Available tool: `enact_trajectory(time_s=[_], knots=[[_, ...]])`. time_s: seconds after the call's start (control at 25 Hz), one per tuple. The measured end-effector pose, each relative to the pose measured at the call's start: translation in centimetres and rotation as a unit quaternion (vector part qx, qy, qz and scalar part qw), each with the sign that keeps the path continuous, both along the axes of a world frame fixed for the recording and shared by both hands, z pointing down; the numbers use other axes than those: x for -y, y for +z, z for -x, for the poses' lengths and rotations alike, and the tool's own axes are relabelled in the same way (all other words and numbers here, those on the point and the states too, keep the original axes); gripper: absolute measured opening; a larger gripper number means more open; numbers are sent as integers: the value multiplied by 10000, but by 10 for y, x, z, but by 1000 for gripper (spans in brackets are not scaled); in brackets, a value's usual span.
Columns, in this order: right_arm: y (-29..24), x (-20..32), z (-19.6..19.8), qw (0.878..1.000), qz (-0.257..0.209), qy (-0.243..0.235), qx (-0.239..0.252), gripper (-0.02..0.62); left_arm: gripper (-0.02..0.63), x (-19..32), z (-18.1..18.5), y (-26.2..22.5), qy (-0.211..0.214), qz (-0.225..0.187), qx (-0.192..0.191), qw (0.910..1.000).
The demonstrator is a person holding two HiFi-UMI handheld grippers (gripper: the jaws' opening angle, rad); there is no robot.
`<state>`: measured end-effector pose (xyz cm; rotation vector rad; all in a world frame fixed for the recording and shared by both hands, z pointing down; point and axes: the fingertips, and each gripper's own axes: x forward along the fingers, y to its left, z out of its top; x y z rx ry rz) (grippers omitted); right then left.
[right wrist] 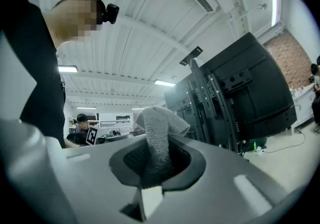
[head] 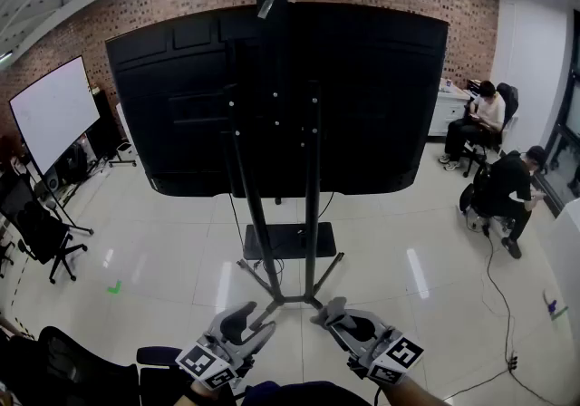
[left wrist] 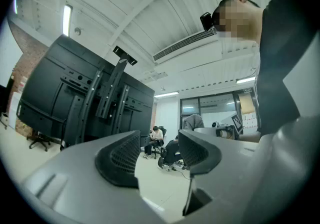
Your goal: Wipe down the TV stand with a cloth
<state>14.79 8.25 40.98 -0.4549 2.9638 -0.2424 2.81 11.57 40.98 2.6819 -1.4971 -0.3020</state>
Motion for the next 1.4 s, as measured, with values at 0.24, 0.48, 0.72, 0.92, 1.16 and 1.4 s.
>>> enact_trajectory(time_s=[0.24,0.48,0.72,0.92,1.16,1.4], knots=[[-7,15,5,9999,-127,-65,28,40,260,13,5,-7,-32,-89,46,9999],[-10,45,33,9997,-232,-72,23,40,259,46,32,-12,-7,-202,71,9998],[-21,95,72,9993,-344,113,13,40,259,100,73,-18,220,-297,55,9993],[-43,148,111,9979,-568,303,-3,40,259,149,116,-49,455,-631,187,9968],[-80,195,153,9932,-1003,576,158,40,259,193,156,-78,733,-981,459,9914],[-123,228,174,9881,-1417,597,60,40,259,221,167,-125,924,-1475,622,9828]])
